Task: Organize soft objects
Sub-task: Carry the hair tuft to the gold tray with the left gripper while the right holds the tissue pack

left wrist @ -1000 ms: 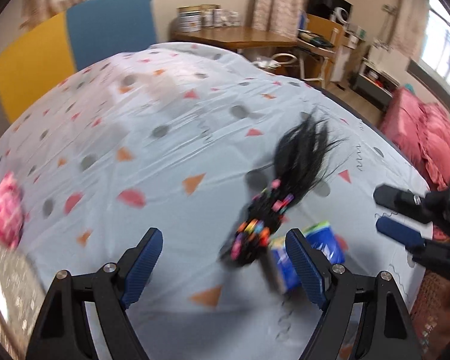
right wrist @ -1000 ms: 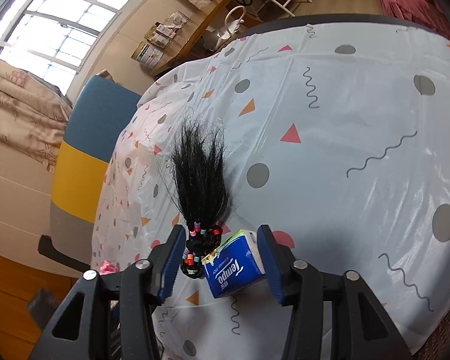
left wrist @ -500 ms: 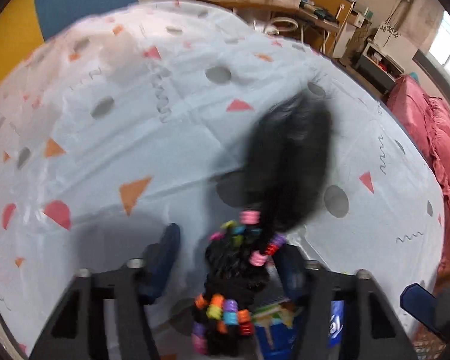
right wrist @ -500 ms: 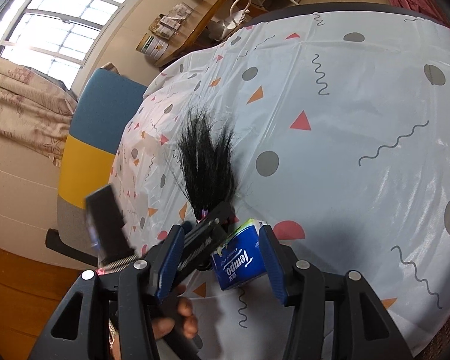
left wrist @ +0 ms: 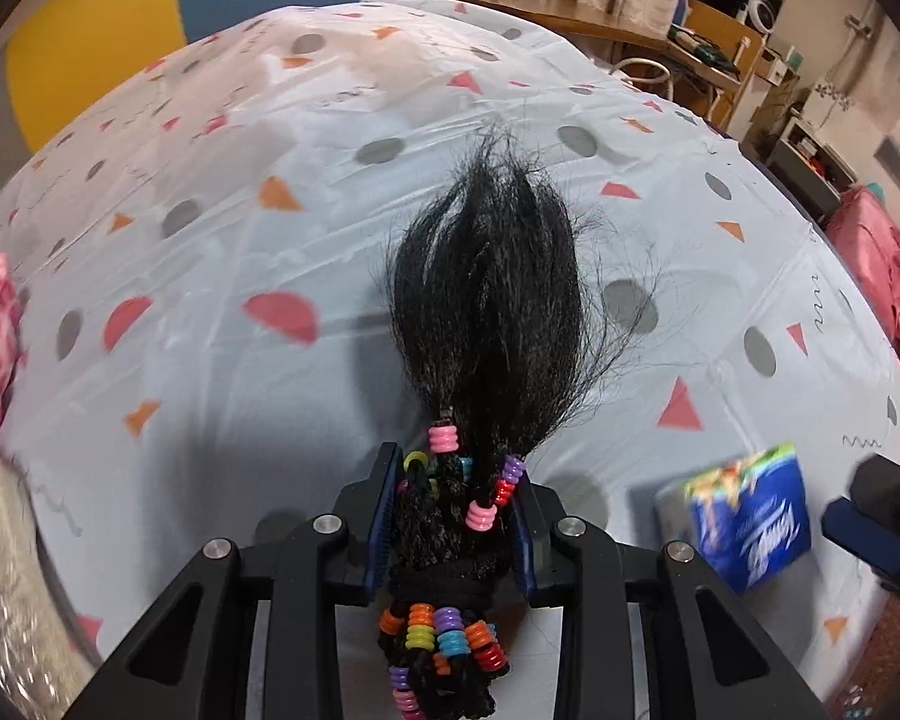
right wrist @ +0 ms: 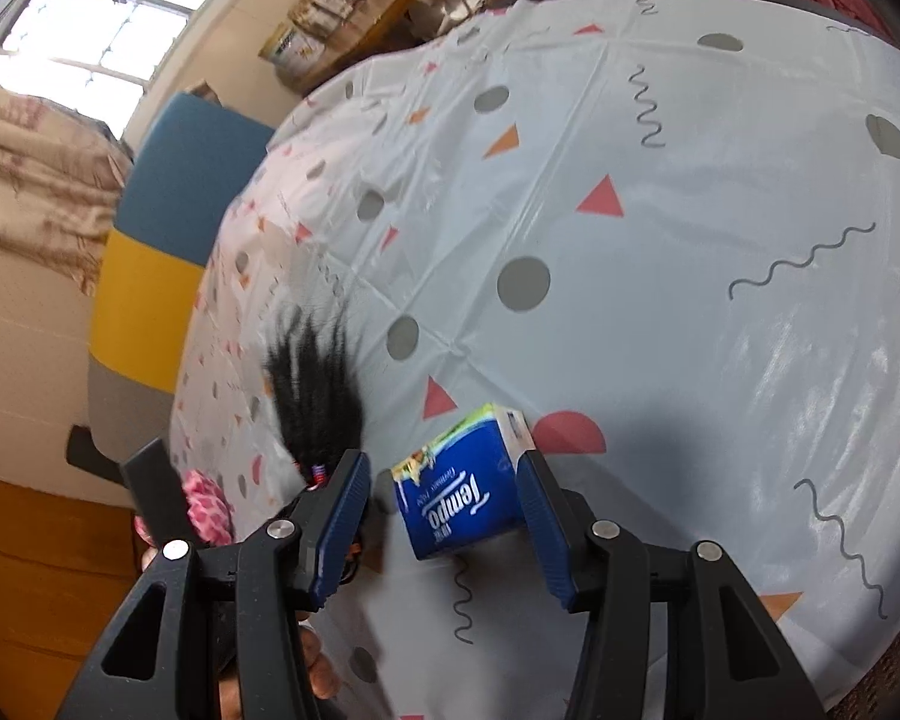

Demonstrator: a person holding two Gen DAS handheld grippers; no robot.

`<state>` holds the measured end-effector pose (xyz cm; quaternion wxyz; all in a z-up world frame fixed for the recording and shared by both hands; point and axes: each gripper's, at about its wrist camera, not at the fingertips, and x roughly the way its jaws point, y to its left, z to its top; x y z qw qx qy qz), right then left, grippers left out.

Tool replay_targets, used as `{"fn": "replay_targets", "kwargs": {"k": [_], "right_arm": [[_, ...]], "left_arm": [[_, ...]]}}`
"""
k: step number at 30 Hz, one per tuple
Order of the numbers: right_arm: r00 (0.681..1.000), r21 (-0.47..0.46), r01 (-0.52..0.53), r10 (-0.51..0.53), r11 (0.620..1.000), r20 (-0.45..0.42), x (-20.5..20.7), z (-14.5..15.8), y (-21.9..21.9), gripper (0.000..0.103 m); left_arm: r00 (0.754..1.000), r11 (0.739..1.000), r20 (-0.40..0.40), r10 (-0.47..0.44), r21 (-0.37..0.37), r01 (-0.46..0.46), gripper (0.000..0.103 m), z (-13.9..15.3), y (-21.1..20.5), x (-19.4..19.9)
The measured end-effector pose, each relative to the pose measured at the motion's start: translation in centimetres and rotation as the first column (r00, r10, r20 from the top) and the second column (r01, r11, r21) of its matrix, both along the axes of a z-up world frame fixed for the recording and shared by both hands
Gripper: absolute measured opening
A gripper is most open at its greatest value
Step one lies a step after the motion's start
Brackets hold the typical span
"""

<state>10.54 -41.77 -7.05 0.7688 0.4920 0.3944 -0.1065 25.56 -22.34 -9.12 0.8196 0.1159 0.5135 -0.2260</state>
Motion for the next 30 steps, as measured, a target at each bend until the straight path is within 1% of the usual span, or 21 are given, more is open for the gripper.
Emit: {"fn": "replay_targets", "kwargs": {"k": [2,4,7,10,13,16,18,20,22,24,25,27,30], "right_arm": [[0.999,-0.015,-0.037,0.037,0.999,-0.034,0.7,-0.3,0.6,0.053],[0.996,-0.051,-0.059,0.055,0.997,-0.070,1.2,-0.5,1.2,0.055],[0.991,-0.152,-0.087,0.070,0.985,-0.115,2.0,-0.2,2.0,0.071],[0.983,-0.200,-0.138,0.109,0.970,-0.149,2.9,-0.3,2.9,0.075],[0.971,-0.242,-0.192,0.149,0.951,-0.185,3.7,-0.5,3.9,0.076],[0.960,-0.306,-0.241,0.179,0.921,-0.215,4.5,-0.5,5.1,0.076],[0.944,-0.342,-0.280,0.194,0.897,-0.265,5.1,-0.9,5.7,0.076],[0.930,-0.349,-0.313,0.211,0.883,-0.301,5.6,-1.5,6.1,0.076],[0.926,-0.376,-0.335,0.227,0.864,-0.302,5.7,-1.5,6.4,0.072],[0.927,-0.387,-0.330,0.220,0.861,-0.303,5.7,-1.5,6.3,0.071],[0.928,-0.379,-0.328,0.220,0.865,-0.301,5.6,-1.6,6.2,0.071],[0.931,-0.360,-0.321,0.221,0.876,-0.292,5.4,-1.7,5.8,0.071],[0.931,-0.357,-0.322,0.224,0.877,-0.290,5.3,-1.8,5.8,0.071]], "left_arm": [[1.000,1.000,0.003,0.016,-0.009,-0.016,0.032,0.0,1.3,-0.6],[1.000,0.999,0.004,0.031,-0.014,-0.031,0.032,-0.1,2.4,-1.4],[0.999,0.998,0.005,0.048,-0.032,-0.048,0.032,-0.1,4.1,-2.8],[0.998,0.997,0.020,0.055,-0.046,-0.055,0.032,-0.2,4.6,-3.8],[0.998,0.997,0.034,0.059,-0.044,-0.057,0.032,-0.2,5.1,-4.7],[0.997,0.997,0.039,0.064,-0.047,-0.062,0.032,-0.2,5.7,-5.2],[0.997,0.997,0.050,0.064,-0.043,-0.062,0.032,-0.2,5.8,-5.4],[0.997,0.997,0.051,0.065,-0.035,-0.063,0.032,-0.2,5.6,-5.4],[0.997,0.998,0.035,0.069,-0.017,-0.068,0.030,0.0,5.4,-5.2],[0.996,0.996,-0.006,0.086,-0.024,-0.087,0.030,0.3,5.3,-4.6],[0.995,0.994,-0.034,0.096,-0.048,-0.097,0.030,0.7,5.4,-4.2],[0.995,0.992,-0.020,0.103,-0.072,-0.104,0.030,1.8,5.4,-4.1],[0.993,0.987,0.023,0.112,-0.120,-0.109,0.030,5.1,5.9,-3.5]]}}
